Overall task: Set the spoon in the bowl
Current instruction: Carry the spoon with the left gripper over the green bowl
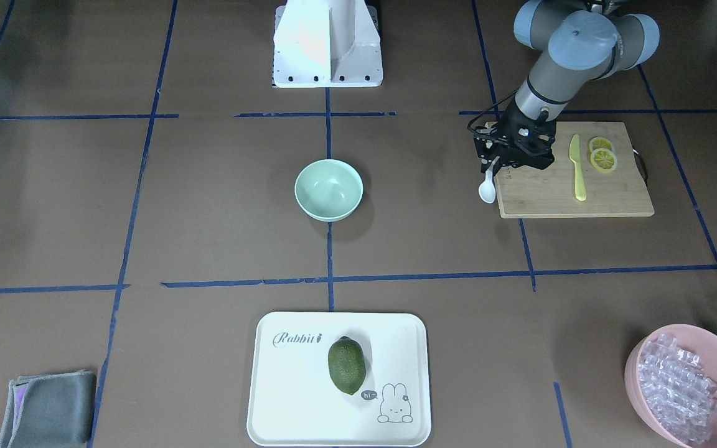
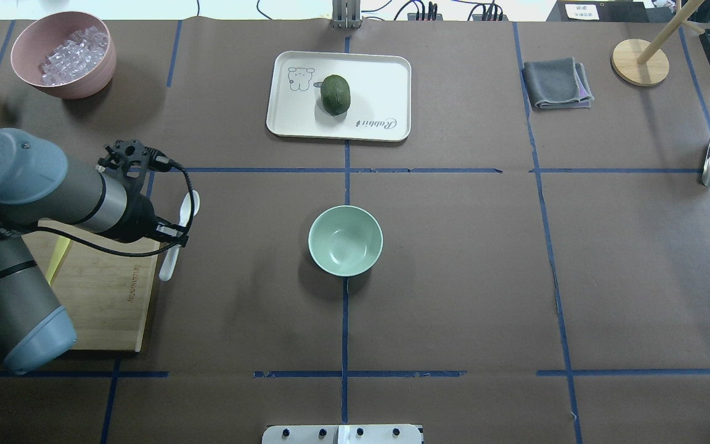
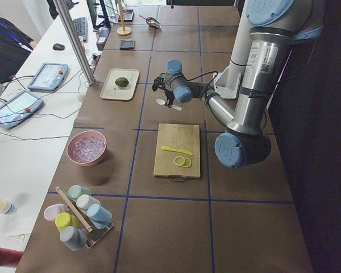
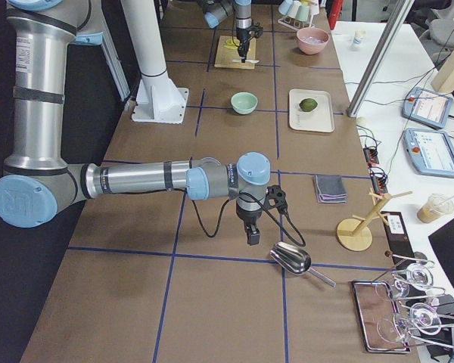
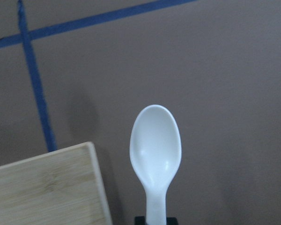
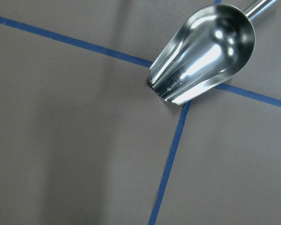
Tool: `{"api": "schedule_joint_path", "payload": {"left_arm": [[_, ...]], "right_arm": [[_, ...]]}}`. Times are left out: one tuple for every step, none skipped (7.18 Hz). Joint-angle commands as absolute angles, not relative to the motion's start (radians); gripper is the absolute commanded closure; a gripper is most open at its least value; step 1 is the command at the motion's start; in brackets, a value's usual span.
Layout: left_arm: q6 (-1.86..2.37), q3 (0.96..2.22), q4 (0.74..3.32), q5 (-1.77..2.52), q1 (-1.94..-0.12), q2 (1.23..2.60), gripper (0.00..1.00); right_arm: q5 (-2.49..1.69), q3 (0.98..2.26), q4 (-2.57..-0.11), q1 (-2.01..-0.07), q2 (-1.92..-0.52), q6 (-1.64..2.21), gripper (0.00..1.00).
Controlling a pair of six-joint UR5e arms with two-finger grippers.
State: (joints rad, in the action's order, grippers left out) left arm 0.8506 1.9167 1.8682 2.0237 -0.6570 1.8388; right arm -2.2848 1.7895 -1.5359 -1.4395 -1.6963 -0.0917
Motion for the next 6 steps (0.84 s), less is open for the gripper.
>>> {"api": "schedule_joint_path", "payload": {"left_arm": [[0.862, 1.914, 1.691, 2.02, -0.586, 2.022, 1.0], [0.864, 1.902, 1.608, 2.02, -0.572, 2.096, 1.0], [0.865, 1.852, 1.564, 2.02, -0.54, 2.176, 1.0], [0.894, 1.753, 1.563, 2.022, -0.537, 2.281, 1.0], [0.922, 1.612, 1.563, 2.017, -0.519, 2.401, 1.0], [0.923, 1.524, 1.563, 2.008, -0.515, 2.466, 1.0]], "right_arm": [[-2.29, 1.789, -1.537, -1.439, -1.698, -0.092, 0.0], [-2.292, 1.787, -1.537, -1.439, -1.698, -0.092, 0.0], [-2.289, 1.779, -1.539, -1.439, -1.691, -0.092, 0.0], [-2.29, 1.784, -1.539, -1.439, -1.693, -0.091, 0.0], [-2.29, 1.784, -1.539, -1.439, -1.697, -0.091, 0.0], [-2.287, 1.781, -1.539, -1.439, -1.697, -0.091, 0.0]]}}
